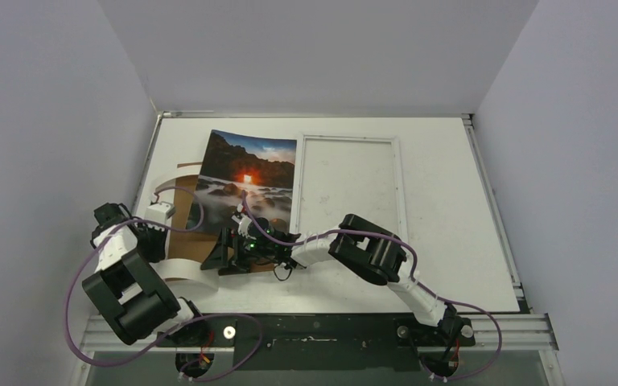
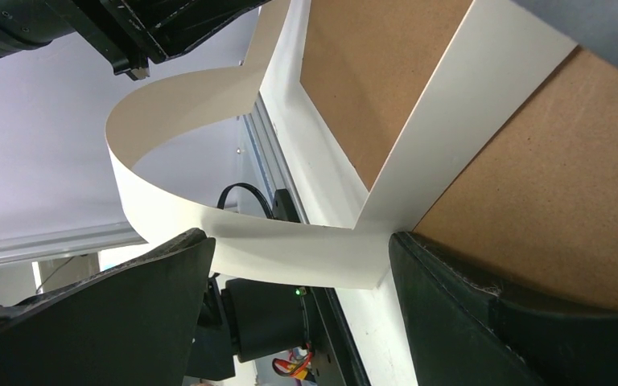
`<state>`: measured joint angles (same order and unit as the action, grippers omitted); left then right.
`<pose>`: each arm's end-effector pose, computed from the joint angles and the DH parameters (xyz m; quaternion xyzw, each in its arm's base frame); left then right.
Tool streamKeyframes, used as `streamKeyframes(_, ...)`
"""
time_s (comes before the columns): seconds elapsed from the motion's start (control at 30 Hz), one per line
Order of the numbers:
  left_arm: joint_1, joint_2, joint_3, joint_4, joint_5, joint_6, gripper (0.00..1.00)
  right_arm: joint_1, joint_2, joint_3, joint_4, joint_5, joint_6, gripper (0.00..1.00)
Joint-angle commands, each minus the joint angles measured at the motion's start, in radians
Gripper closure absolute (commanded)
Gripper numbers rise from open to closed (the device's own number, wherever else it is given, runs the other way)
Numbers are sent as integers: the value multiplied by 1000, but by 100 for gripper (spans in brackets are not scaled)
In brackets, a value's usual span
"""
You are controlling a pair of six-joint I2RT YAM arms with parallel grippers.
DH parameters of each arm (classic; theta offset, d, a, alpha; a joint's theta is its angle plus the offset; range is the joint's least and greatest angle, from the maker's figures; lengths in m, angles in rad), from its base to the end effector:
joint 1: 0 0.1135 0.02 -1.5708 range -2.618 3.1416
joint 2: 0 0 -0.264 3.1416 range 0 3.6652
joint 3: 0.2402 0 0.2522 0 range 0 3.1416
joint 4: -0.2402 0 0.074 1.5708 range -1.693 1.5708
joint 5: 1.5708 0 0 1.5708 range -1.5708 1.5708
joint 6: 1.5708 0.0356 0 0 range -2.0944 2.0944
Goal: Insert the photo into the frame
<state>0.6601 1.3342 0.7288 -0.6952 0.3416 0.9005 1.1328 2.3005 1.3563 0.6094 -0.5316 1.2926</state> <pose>0.1830 0.1269 0.1764 0.1398 0.9667 -0.0263 0.2128 0.1903 0.4488 0.1126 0.0889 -0.7961 -0.5986 0.0046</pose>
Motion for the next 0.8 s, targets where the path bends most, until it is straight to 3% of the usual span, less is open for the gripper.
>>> streamKeyframes(0.0, -23, -27, 17, 33, -35, -18, 88, -5, -8, -12, 76, -1, -1, 17)
streamKeyframes(0.43, -41, -12, -56, 161, -125, -10, 100, -5, -21, -23, 97, -3, -6, 17)
streamKeyframes(0.77, -67, -87, -3, 166, -150, -23, 100, -7, -33, -10, 105, -7, -22, 17)
